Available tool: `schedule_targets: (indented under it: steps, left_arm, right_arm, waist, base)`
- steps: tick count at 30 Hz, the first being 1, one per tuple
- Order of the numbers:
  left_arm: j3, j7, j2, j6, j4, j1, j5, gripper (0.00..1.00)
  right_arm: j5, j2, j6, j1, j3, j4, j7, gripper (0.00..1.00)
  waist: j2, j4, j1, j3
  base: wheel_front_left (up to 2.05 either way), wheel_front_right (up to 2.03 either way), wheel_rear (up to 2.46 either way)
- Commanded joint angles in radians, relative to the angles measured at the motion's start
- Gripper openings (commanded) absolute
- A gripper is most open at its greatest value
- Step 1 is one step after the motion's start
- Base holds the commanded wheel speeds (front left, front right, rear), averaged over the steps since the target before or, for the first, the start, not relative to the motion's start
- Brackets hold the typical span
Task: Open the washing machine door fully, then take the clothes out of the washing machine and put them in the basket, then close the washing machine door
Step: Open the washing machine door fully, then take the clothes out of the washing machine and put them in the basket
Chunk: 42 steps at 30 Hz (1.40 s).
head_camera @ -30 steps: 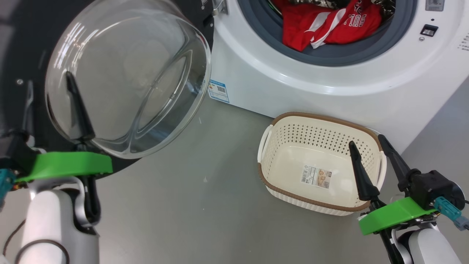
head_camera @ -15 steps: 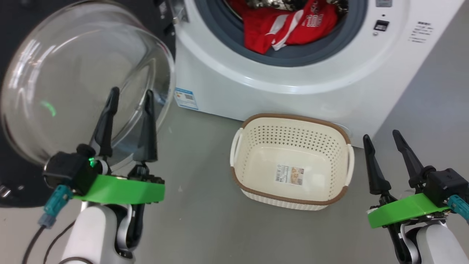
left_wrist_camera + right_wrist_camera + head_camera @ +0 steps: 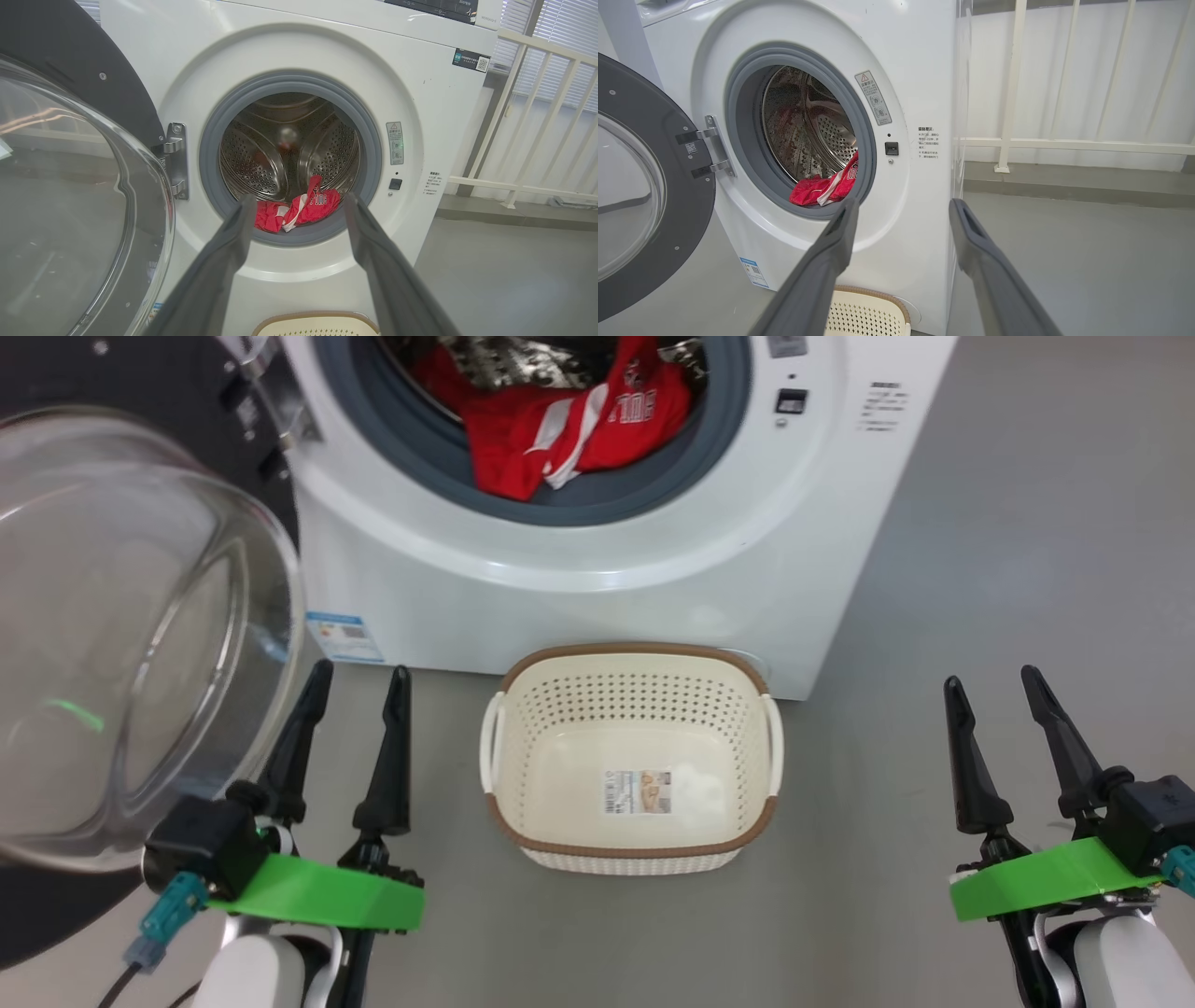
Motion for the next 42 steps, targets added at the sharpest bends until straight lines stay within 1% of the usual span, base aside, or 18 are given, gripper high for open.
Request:
schedule_targets:
  steps: [1, 10, 22, 26, 34, 42]
  left_arm:
    - [0.029, 0.0, 0.027, -0.009, -0.026, 0.008, -0.006, 1.0]
    - [0.031, -0.003, 0.049, 0.001, -0.036, 0.064, 0.011, 1.0]
    - [0.052, -0.004, 0.069, 0.022, -0.017, 0.173, 0.014, 1.0]
    - [0.06, -0.005, 0.068, 0.046, -0.024, 0.205, 0.024, 1.0]
    - [0.066, -0.004, 0.069, 0.056, -0.03, 0.228, 0.013, 1.0]
    - [0.06, 0.004, 0.067, 0.063, -0.024, 0.222, 0.004, 1.0]
  right_arm:
    - [-0.004, 0.001, 0.006, 0.001, 0.026, -0.035, -0.013, 1.0]
    - [0.01, 0.001, 0.006, 0.054, 0.031, -0.082, -0.013, 1.0]
    - [0.027, 0.001, 0.006, 0.123, 0.023, -0.083, -0.013, 1.0]
    - [0.036, 0.001, 0.006, 0.15, 0.009, -0.085, -0.013, 1.0]
    - [0.033, 0.001, 0.006, 0.167, 0.012, -0.086, -0.013, 1.0]
    - [0.039, 0.001, 0.006, 0.165, 0.023, -0.081, -0.013, 1.0]
  waist:
    - [0.0, -0.056, 0.0001, -0.031]
    - [0.0, -0.121, 0.0001, -0.07]
    - [0.0, -0.168, 0.0001, -0.122]
    - [0.0, -0.172, 0.0001, -0.147]
    - [0.0, -0.182, 0.0001, -0.173]
    - [0.0, -0.178, 0.0001, -0.178]
  base:
    - [0.0, 0.0, 0.0]
    - [0.0, 0.0, 0.0]
    - [0.0, 0.0, 0.0]
    - [0.0, 0.0, 0.0]
    - [0.0, 0.0, 0.0]
    - [0.01, -0.01, 0.0]
